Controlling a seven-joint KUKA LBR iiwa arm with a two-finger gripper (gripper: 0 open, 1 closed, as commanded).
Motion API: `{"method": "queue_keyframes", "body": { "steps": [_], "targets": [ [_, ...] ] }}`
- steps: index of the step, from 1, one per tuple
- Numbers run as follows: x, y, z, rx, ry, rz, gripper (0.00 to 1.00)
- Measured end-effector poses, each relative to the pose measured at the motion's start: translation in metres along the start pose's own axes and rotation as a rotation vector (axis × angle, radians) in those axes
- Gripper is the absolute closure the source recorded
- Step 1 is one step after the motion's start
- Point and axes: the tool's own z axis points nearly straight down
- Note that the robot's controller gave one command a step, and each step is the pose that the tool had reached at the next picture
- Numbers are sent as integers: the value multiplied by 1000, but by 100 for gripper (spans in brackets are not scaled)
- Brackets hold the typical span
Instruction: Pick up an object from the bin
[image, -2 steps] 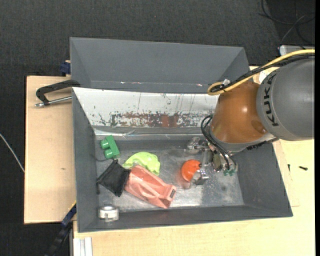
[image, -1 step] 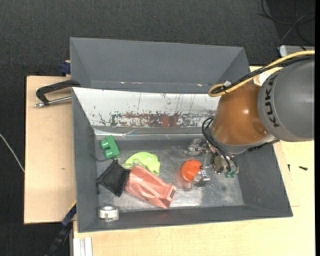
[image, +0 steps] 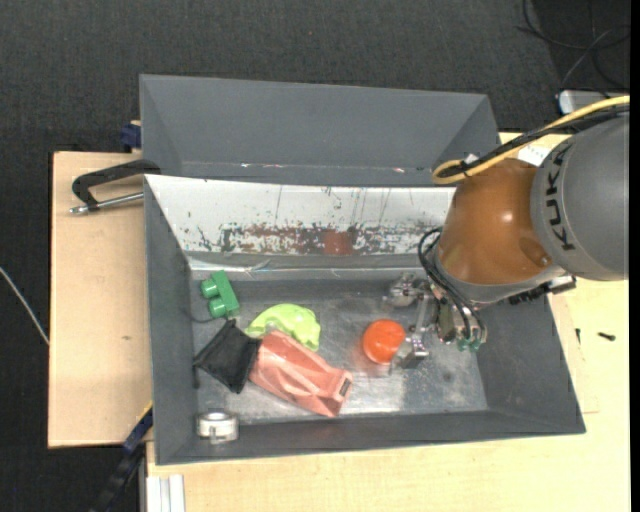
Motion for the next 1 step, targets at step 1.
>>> {"method": "queue_keyframes", "body": {
  "steps": [1],
  "targets": [
    [0, 4, 38, 0, 1, -64, 0]
  ]
}}
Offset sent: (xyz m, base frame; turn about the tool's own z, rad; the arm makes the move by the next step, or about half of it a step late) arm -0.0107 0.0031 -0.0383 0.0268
